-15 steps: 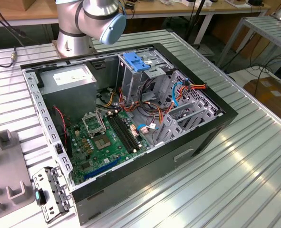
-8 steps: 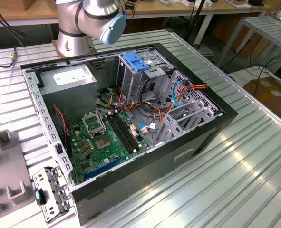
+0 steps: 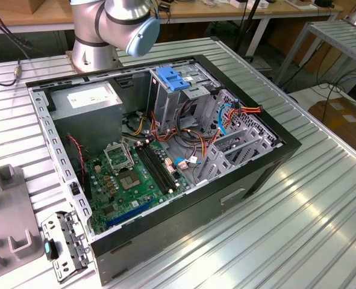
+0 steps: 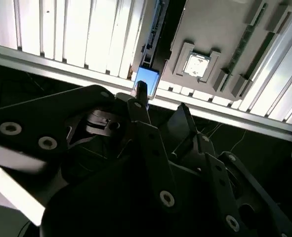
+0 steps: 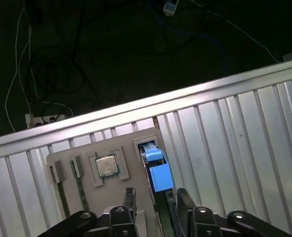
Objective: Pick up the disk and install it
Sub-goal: 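Pick up the disk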
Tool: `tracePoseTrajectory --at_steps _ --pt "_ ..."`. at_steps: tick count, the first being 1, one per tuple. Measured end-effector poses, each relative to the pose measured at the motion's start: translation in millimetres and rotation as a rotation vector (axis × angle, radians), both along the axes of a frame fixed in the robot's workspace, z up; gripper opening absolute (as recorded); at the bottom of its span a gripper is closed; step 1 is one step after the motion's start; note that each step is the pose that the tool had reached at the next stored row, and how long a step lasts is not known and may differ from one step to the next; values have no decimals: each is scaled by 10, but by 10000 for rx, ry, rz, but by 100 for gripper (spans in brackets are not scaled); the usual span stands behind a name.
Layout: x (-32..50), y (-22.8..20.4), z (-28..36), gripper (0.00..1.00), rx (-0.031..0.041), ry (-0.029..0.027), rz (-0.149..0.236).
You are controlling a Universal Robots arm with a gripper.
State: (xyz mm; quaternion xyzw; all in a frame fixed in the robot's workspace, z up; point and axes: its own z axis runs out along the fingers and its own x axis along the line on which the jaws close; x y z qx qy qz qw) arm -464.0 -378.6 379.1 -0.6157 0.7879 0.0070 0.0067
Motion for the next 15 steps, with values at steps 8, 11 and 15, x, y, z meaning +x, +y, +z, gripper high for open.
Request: tracePoseTrajectory --at_steps 8,11,15 --pt "-2 68 -208 48 -5 -35 1213" --pt "-10 67 -286 48 -6 -34 1337" --pt "-33 66 -405 48 -5 -33 1490"
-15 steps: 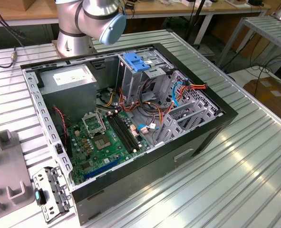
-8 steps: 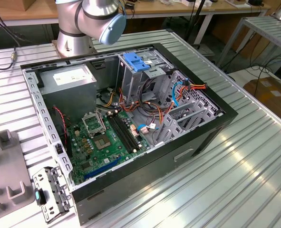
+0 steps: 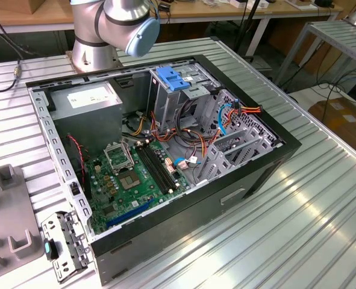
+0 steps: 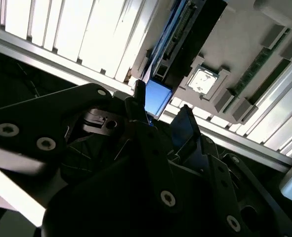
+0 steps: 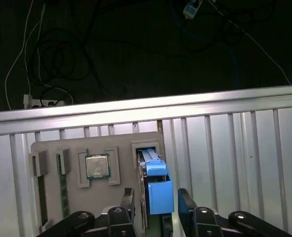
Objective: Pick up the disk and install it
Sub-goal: 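Pick up the disk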
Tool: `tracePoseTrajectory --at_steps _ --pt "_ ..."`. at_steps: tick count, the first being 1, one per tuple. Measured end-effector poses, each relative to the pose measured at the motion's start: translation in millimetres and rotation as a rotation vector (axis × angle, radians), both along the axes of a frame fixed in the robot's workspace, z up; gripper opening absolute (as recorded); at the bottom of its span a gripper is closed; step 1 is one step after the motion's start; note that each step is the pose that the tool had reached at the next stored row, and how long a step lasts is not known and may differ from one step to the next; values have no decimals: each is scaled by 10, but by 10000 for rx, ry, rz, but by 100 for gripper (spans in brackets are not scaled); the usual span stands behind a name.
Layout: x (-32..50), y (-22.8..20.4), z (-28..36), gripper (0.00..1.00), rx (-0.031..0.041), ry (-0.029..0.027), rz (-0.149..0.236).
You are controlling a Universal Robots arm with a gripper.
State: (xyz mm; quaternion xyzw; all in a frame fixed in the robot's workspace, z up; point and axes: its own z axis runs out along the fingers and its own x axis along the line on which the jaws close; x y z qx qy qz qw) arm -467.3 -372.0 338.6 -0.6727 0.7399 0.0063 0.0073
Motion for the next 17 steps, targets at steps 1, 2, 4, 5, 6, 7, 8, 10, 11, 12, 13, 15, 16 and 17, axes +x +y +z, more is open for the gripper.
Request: tracePoseTrajectory --at_steps 1,2,4,5,6,7,8,10,11,12,13,15,16,17 --pt "-1 0 -19 48 0 0 24" --pt "-2 0 -37 48 0 -1 47" --pt "-4 0 -78 48 1 -2 81" --pt "-6 0 -97 48 0 -1 92" --pt "-11 -3 -130 48 0 -1 113" --pt "-17 -8 -157 48 0 -1 138" --pt "-20 -10 -172 48 1 -2 152" --pt "-25 -13 -210 48 0 -7 185" --pt "-26 -13 -225 48 0 -13 195" --pt "-26 -13 -247 48 0 -21 205" --pt "-27 -13 -263 48 0 -24 207" --pt "-27 -13 -308 48 6 -26 208" --pt "-27 -12 -332 48 17 -26 207" --pt "-27 -12 -344 48 27 -27 199"
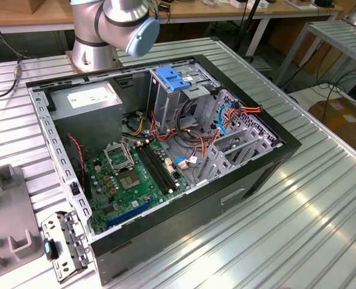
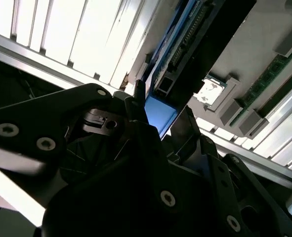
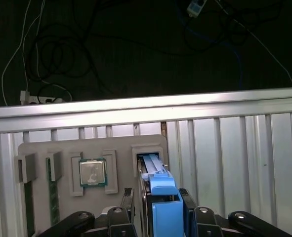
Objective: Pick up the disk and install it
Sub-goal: 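Pick up the disk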
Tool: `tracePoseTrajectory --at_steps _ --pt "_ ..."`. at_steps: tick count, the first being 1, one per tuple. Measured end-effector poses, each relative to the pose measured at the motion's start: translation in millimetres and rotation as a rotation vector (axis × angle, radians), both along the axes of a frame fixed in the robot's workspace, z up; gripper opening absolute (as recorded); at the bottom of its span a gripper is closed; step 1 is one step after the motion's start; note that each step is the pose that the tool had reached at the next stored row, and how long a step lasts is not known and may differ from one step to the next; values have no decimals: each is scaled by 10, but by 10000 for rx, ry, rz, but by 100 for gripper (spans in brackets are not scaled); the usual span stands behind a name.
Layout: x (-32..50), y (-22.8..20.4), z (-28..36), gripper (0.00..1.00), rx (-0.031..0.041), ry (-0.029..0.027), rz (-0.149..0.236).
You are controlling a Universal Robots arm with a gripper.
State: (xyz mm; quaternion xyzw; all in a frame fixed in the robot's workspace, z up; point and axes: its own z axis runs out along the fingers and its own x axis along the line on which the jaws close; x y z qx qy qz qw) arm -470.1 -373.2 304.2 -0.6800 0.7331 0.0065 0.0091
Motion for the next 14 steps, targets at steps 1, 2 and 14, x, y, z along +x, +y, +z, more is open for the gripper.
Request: tracePoseTrajectory --at_steps 1,2,14 --pt "0 -1 -7 48 3 1 -27" --pt "0 -1 -13 48 6 3 -97" --pt "1 27 -53 48 6 2 -129"
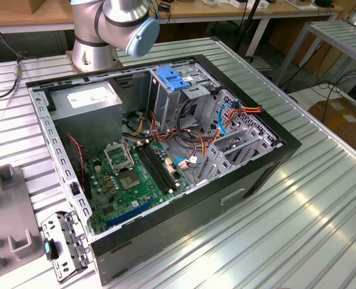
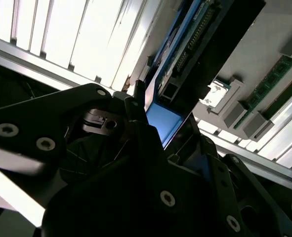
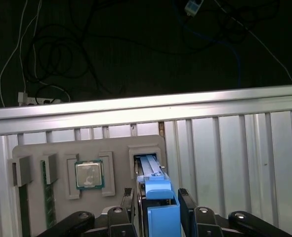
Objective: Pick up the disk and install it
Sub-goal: 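Pick up the disk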
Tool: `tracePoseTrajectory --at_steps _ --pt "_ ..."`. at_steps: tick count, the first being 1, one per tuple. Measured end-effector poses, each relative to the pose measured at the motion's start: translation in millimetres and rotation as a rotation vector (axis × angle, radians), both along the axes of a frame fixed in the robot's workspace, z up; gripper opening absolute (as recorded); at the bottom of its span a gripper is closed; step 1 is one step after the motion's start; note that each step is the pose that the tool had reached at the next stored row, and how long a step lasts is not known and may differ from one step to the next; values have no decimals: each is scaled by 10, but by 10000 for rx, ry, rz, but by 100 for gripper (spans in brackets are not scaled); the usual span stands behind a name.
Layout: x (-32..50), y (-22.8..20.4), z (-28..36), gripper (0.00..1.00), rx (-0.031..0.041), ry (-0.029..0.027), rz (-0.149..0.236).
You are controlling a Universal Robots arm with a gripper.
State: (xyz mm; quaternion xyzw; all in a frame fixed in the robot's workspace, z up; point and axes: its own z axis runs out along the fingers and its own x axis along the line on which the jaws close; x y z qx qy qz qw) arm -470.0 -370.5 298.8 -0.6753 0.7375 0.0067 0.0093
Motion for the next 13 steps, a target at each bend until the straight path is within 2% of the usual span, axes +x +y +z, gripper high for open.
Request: tracePoseTrajectory --at_steps 7,9,10,13 --pt "0 0 -29 48 0 1 0" --pt "0 0 -30 47 0 0 -1" --pt "0 0 -30 40 0 0 0" --pt "0 0 -30 40 0 0 0"
